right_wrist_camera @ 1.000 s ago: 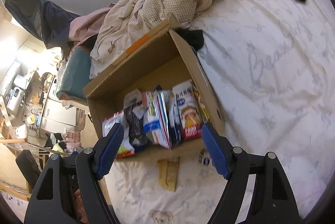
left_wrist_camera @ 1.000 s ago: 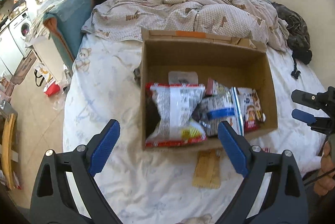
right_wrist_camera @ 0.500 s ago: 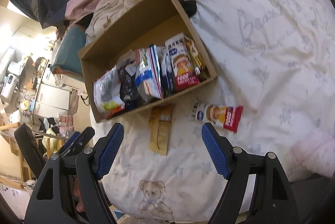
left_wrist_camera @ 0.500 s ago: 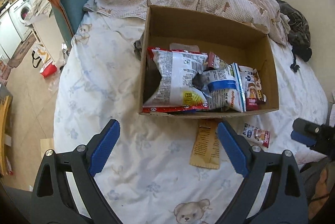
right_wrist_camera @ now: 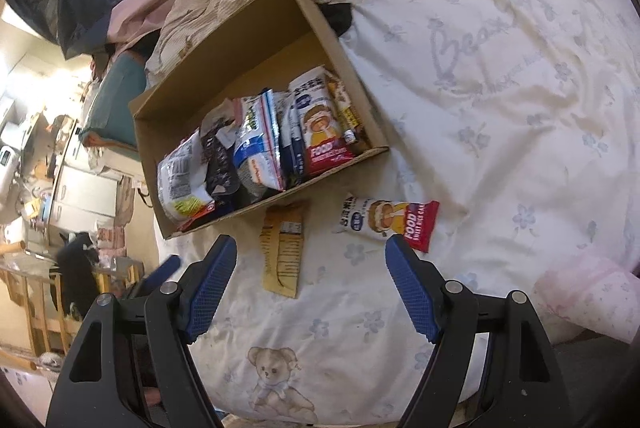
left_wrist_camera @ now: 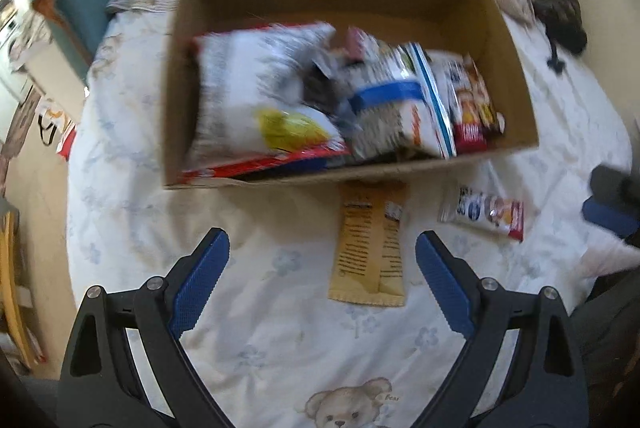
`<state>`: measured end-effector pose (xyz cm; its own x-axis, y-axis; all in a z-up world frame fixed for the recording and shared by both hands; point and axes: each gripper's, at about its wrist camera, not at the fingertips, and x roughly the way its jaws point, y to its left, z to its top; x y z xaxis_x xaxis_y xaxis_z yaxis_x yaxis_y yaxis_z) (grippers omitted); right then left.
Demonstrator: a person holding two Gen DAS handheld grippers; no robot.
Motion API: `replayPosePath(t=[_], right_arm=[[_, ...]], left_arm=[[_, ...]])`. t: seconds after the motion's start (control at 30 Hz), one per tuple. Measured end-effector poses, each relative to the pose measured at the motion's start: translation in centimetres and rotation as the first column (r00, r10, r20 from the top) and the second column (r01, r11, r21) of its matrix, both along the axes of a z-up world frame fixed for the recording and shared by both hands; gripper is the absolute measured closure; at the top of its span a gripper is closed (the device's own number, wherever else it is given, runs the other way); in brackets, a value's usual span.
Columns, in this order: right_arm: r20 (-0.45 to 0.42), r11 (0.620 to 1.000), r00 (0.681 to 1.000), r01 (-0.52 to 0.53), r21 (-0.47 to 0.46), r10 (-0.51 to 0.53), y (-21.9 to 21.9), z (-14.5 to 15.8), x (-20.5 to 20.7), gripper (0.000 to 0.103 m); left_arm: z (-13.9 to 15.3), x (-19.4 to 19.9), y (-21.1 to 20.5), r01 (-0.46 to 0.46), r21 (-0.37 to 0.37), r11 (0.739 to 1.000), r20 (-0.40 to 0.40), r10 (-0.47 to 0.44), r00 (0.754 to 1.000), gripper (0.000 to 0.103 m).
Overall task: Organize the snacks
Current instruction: 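Withdraw both tools and grasp the tan bar on the sheet with the left tool, then hold the tan bar in the left tool while the right tool grasps the white rice cake packet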
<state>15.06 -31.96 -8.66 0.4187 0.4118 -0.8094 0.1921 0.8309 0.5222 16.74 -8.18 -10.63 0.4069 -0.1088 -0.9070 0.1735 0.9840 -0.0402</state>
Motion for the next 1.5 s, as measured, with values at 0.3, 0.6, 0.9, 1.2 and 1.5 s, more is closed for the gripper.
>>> replayPosePath(t=[0.3,0.6,0.9,1.2,1.5], right_arm=[[-0.023,0.999,0.999,0.039,-0.009,-0.040,-1.2,-0.4,-0.2,0.023],[-0.022,0.998,1.000,0.021,-0.052,-0.022,-0.7,-0.6,0.2,0.023],[-0.008,0.999,1.000,0.017,-0.032,-0.017,-0.6,-0.2,0.1,0.023],[-0.044,1.000,0.999,0.024,-0.010,-0.024,-1.6,-0.7,0.6,0.023],[-0.285,0.925,0.932,-0.296,-0.237,0.226,3.0,-5.3,4.7,0.024]], left_arm=[[-5.4,2.3,-4.3,0.064,0.039,0.997,-0.099,-0.060,0.993,0.010],[-5.2,1.6,-4.0,0.093,-0.024,0.995,-0.147,-0.096,0.985,0.080],[-0.7,-2.6,-1.8,0.083,-0.045,0.996,-0.128,-0.088,0.988,0.080],[4.9,-4.0,2.4,0.054,-0.041,0.998,-0.035,-0.055,0.998,0.080],[5.2,-3.9,6.3,-0.024,-0.051,0.998,-0.008,0.023,1.000,0.080]])
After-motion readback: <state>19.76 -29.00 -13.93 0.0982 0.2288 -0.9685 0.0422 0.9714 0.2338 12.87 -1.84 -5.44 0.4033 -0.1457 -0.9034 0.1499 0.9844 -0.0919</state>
